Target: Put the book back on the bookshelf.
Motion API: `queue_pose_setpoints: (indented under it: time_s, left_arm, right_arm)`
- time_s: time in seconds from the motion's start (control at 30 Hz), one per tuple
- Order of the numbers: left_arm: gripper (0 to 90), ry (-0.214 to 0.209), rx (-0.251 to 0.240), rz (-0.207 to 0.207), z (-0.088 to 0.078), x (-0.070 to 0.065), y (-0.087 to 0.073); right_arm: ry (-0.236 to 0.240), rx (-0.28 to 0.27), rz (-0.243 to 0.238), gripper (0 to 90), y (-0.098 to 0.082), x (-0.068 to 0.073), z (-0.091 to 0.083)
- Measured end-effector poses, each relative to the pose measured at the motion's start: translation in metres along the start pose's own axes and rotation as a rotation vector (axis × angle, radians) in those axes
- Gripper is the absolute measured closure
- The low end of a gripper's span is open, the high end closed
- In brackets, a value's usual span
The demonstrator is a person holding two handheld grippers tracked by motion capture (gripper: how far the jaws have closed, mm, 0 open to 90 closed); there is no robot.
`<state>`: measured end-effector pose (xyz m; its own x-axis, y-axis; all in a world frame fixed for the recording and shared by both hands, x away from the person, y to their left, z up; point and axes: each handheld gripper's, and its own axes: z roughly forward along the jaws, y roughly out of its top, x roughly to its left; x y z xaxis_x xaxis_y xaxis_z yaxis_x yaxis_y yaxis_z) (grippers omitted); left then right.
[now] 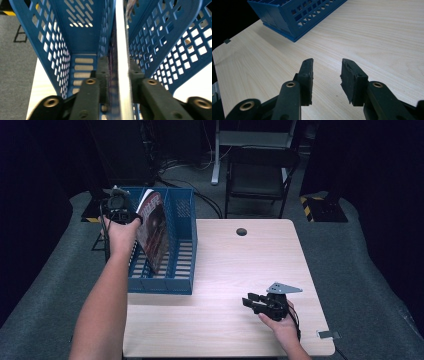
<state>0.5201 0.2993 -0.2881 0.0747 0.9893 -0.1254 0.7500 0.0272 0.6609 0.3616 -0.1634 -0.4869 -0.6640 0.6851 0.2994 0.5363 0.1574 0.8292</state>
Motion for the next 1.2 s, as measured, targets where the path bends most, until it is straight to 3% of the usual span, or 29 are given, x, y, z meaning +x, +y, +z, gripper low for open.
queue_pose_setpoints:
  time_s: [0.27, 0.33, 0.5, 1.2]
  left_arm:
    - [59.3, -0.038, 0.004, -0.027, 0.002, 0.001, 0.0]
    - [57.5, -0.041, 0.006, -0.008, 0.0, 0.001, 0.0]
    - [51.7, -0.053, -0.013, -0.019, 0.0, -0.002, -0.001]
    - [43.5, -0.049, -0.022, 0.002, -0.01, -0.004, -0.005]
  right_arm:
    - [0.0, 0.001, 0.005, 61.5, 0.0, -0.002, 0.001]
    - [0.001, 0.004, 0.008, 61.5, 0.0, -0.002, 0.001]
    - [0.002, 0.009, 0.008, 61.4, 0.0, -0.001, 0.001]
    - [0.005, 0.015, 0.01, 60.5, -0.002, -0.003, 0.003]
